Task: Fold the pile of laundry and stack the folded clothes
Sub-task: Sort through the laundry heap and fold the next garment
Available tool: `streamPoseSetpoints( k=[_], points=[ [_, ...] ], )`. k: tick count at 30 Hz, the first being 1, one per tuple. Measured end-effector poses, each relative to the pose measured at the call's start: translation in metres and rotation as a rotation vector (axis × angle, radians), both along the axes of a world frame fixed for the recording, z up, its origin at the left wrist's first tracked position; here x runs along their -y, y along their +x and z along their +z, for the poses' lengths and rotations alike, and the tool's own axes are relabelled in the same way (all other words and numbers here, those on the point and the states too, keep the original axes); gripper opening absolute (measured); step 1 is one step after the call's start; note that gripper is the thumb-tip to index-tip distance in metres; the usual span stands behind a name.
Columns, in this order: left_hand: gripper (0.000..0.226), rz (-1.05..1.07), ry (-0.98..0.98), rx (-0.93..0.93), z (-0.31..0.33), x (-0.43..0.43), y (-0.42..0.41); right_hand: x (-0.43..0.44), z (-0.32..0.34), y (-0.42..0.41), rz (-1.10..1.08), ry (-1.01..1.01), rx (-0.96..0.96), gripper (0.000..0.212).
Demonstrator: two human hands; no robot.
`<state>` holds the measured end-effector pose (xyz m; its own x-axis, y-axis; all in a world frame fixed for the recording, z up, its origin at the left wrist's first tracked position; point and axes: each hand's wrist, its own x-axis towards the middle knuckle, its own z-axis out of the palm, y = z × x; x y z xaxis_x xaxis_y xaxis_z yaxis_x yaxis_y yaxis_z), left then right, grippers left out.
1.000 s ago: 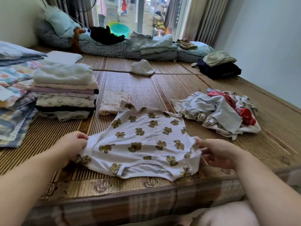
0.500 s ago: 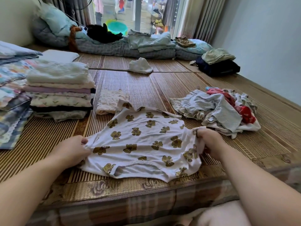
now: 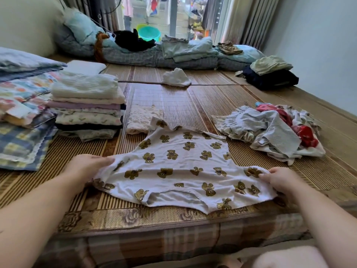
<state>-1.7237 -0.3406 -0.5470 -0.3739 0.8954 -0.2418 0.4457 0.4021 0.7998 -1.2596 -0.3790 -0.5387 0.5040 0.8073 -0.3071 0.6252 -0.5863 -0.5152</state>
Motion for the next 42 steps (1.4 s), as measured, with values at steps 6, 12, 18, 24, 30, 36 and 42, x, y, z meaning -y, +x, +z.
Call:
streamPoseSetpoints(
  k=[6,12,18,24,30,36,42],
  points=[
    [0.009,-0.089,-0.023,-0.66,-0.009,-0.001,-0.009,0.0,0.005,-0.007,-0.044,0.116,-0.101,0.019],
    [0.026,0.0,0.003,-0.501,-0.013,-0.019,-0.016,0.003,0.008,-0.013,-0.025,0.104,-0.099,0.015],
    [0.015,0.205,0.085,0.385,0.0,-0.022,-0.01,0.006,0.01,-0.014,-0.052,0.099,-0.169,0.015],
    [0.025,-0.107,0.108,0.444,0.026,-0.018,0.014,0.003,0.019,-0.023,-0.112,0.179,-0.432,0.015],
    [0.026,-0.686,-0.078,0.195,0.041,0.008,0.085,-0.005,0.036,-0.088,0.334,0.06,-0.422,0.019],
    [0.044,-0.811,0.111,-0.416,0.023,0.009,0.075,0.0,0.03,-0.082,0.556,0.11,0.037,0.019],
    [0.094,-1.21,-0.024,-0.61,-0.001,0.027,0.04,0.032,-0.004,-0.063,1.031,-0.053,0.245,0.067]
  ],
)
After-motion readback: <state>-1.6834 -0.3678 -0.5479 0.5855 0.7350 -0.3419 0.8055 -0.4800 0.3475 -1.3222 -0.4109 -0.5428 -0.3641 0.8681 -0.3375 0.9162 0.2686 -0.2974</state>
